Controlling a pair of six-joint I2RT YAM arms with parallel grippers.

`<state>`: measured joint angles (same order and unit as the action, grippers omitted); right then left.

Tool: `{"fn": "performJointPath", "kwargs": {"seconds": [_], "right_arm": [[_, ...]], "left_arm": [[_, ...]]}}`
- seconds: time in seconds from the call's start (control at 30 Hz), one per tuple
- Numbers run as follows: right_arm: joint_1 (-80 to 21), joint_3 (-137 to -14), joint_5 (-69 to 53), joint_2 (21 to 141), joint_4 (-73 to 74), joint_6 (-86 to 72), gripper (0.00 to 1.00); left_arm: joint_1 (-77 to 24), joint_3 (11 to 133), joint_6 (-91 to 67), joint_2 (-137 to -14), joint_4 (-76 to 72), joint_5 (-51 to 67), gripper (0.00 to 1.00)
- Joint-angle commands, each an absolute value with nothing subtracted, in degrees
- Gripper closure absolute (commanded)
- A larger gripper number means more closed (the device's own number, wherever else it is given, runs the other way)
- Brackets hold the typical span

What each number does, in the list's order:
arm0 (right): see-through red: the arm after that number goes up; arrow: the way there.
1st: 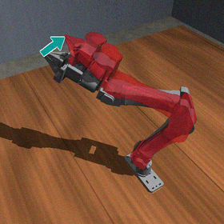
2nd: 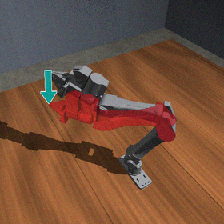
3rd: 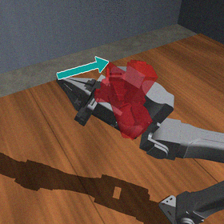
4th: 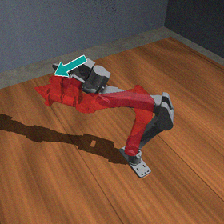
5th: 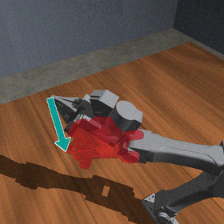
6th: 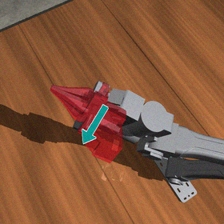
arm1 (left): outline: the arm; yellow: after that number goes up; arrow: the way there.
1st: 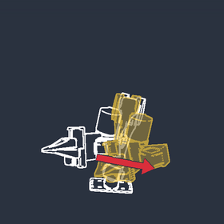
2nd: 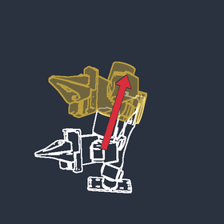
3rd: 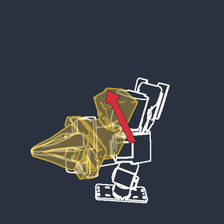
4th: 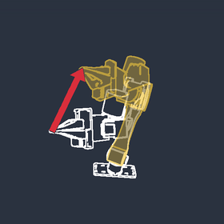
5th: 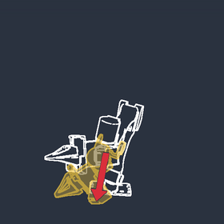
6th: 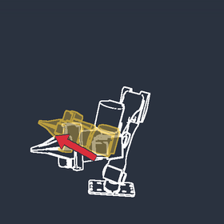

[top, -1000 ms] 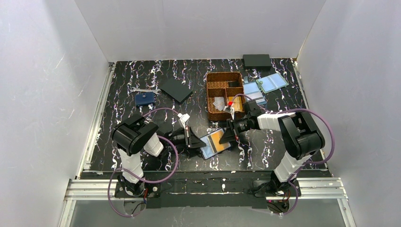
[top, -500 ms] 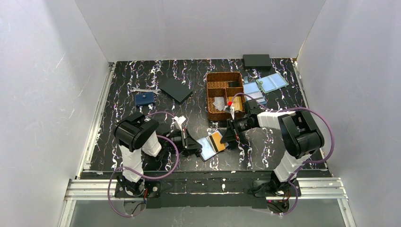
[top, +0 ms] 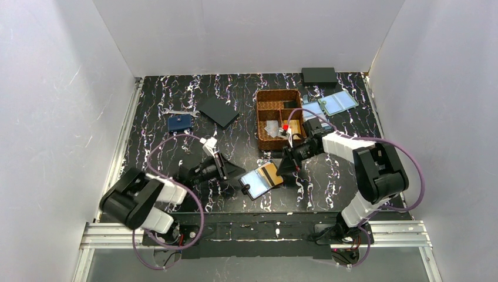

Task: Take the credit cards out of the card holder
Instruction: Remove the credit card from the card holder.

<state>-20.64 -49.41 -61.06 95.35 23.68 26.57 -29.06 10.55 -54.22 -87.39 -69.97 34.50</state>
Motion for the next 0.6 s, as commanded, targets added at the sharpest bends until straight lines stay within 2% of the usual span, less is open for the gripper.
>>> {"fn": "performJointPath", "kwargs": {"seconds": [0.0,0.13,0.23,0.27,0.4,0.57], "right_arm": [[-20.54,-52.68,-60.24,90.04,32.11,36.52,0.99],[-19.76,-53.08,-57.7,85.17,36.11,42.57,0.99],[-17.71,-53.07,-57.3,81.31,38.47,46.1,0.99],[-16.75,-53.01,-57.46,80.17,39.17,47.26,0.99],[-13.03,-53.0,-58.59,75.74,41.57,50.42,0.99],[-12.13,-52.56,-57.92,70.22,41.33,50.95,0.99]], "left_arm": [[-28.48,8.76,-49.87,-72.4,-55.14,27.47,0.71],[-28.07,6.86,-49.44,-55.53,-44.08,22.44,0.46],[-27.45,5.1,-52.91,-43.27,-37.9,18.79,0.05],[-27.27,4.43,-55.38,-39.83,-36.37,17.75,0.02],[-26.82,2.35,-64.93,-31.67,-33.82,18.86,0.02],[-26.85,4.76,-73.19,-32.28,-33.84,26.98,0.02]]}}
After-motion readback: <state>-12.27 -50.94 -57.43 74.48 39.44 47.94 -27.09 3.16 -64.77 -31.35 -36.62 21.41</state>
